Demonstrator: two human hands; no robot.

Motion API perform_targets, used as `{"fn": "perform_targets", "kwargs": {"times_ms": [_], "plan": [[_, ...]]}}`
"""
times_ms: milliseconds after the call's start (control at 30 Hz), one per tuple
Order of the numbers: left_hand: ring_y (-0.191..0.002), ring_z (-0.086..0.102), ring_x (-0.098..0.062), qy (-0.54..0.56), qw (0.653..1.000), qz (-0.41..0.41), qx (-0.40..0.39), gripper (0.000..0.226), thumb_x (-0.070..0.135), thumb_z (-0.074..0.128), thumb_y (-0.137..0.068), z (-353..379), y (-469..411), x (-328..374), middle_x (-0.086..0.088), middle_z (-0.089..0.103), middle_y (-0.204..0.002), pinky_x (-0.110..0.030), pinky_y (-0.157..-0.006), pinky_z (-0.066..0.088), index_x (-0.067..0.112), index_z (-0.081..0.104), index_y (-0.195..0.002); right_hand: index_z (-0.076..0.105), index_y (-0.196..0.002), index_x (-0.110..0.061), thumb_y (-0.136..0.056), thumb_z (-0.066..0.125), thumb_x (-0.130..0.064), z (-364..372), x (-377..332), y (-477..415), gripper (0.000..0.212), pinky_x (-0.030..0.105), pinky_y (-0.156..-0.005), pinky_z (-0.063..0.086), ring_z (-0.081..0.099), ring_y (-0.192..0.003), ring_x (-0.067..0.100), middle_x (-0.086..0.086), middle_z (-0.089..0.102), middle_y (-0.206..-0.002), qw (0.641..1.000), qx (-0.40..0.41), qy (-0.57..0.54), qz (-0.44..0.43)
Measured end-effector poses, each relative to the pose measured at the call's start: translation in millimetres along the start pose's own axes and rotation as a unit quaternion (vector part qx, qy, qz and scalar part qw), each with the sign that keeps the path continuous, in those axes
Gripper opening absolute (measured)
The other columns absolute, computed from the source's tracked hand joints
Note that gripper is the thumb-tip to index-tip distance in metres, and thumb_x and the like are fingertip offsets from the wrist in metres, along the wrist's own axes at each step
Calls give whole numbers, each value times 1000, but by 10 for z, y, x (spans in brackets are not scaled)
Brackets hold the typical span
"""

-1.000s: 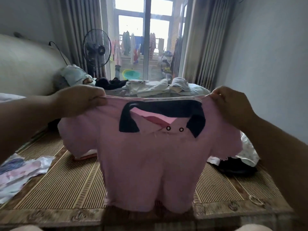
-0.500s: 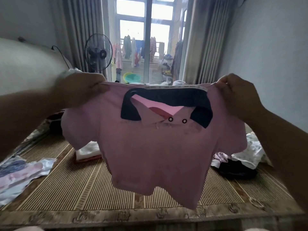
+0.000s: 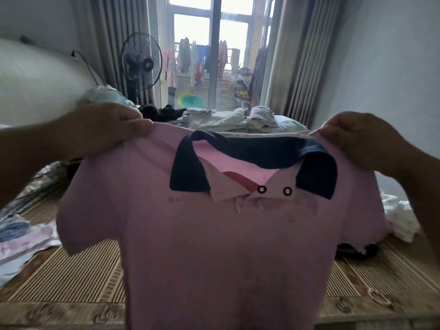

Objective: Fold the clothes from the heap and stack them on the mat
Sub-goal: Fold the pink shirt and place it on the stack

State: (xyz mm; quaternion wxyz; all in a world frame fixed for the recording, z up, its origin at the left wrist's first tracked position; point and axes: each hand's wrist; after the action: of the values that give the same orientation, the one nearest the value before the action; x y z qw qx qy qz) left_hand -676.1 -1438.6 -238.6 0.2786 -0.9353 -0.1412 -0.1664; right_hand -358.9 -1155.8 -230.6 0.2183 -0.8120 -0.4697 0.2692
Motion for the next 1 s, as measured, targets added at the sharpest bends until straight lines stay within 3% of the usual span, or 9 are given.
{"fn": "perform_targets", "kwargs": {"times_ms": [100, 167, 333, 500, 600, 733, 800, 900, 1000], "plan": [[-42, 36, -2, 9, 997, -49, -56, 50, 63, 54, -83, 499, -137, -363, 10, 43, -47, -28, -47, 33, 21, 49, -56, 55, -72, -34, -94, 55, -33, 632, 259, -72, 22, 28, -62, 33, 54, -71, 12, -10, 57, -75, 997, -68, -12, 30], [-41, 39, -1, 25, 991, -92, -89, 45, 49, 60, -88, 913, -231, -662, 9, 47, -45, -18, -41, 32, 19, 53, -56, 58, -76, -29, -94, 53, -36, 1130, 468, -116, 19, 28, -62, 35, 57, -76, 24, -3, 61, -75, 991, -118, -19, 59], [-42, 47, -1, 9, 972, -188, -142, 38, 38, 61, -90, 2010, -450, -1322, 9, 55, -47, -18, -42, 34, 14, 60, -61, 66, -98, -19, -94, 55, -35, 2350, 966, -271, 20, 25, -74, 34, 59, -100, 28, 10, 66, -115, 966, -233, 21, 112], [-82, 55, -16, -95, 947, -247, -179, 38, 46, 57, -90, 2847, -546, -1779, 2, 58, -75, -28, -65, 38, 24, 52, -61, 58, -77, -34, -87, 55, -45, 3331, 1330, -224, 15, 31, -77, 48, 62, -89, 22, -4, 63, -85, 928, -334, 31, 163], [-69, 53, -12, -128, 935, -264, -201, 41, 53, 55, -89, 3123, -440, -1966, 5, 58, -71, -28, -57, 34, 22, 51, -62, 56, -72, -34, -87, 60, -44, 3681, 1495, -120, 18, 27, -73, 42, 60, -84, 21, -4, 61, -81, 920, -348, -12, 178], [-68, 56, -11, -101, 919, -283, -253, 45, 65, 58, -80, 3065, -367, -2138, 8, 59, -68, -28, -59, 39, 22, 60, -67, 62, -79, -27, -83, 64, -55, 3697, 1661, -120, 28, 26, -60, 38, 58, -75, 14, -5, 62, -77, 920, -342, -36, 188], [-58, 53, -10, -20, 889, -330, -316, 49, 64, 72, -65, 2877, -323, -2258, 7, 58, -61, -25, -55, 38, 16, 63, -63, 65, -75, -20, -77, 68, -57, 3473, 1747, -144, 38, 23, -52, 38, 57, -63, 7, -7, 62, -70, 889, -410, -29, 201], [-53, 58, -13, 126, 835, -375, -383, 40, 37, 71, -36, 2619, -195, -2482, -5, 63, -60, -23, -51, 45, 6, 70, -62, 66, -66, -10, -78, 74, -31, 3111, 1911, -86, 26, 18, -45, 33, 49, -49, 8, -3, 56, -57, 805, -528, -60, 264], [-57, 64, -23, 213, 814, -409, -354, 49, 24, 76, -35, 2448, -41, -2755, -19, 66, -66, -30, -53, 51, -5, 70, -74, 66, -68, -5, -80, 66, -2, 2887, 1982, 44, 13, 22, -52, 35, 49, -58, 10, 4, 55, -65, 810, -497, -158, 269]]}}
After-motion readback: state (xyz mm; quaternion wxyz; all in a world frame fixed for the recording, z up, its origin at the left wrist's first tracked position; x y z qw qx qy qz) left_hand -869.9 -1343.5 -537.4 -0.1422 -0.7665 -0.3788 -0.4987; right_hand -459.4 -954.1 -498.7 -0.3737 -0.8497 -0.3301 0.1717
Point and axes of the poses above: each hand's wrist, its own y-axis away from the middle knuckle, its own z-axis out of the palm, x = y × z
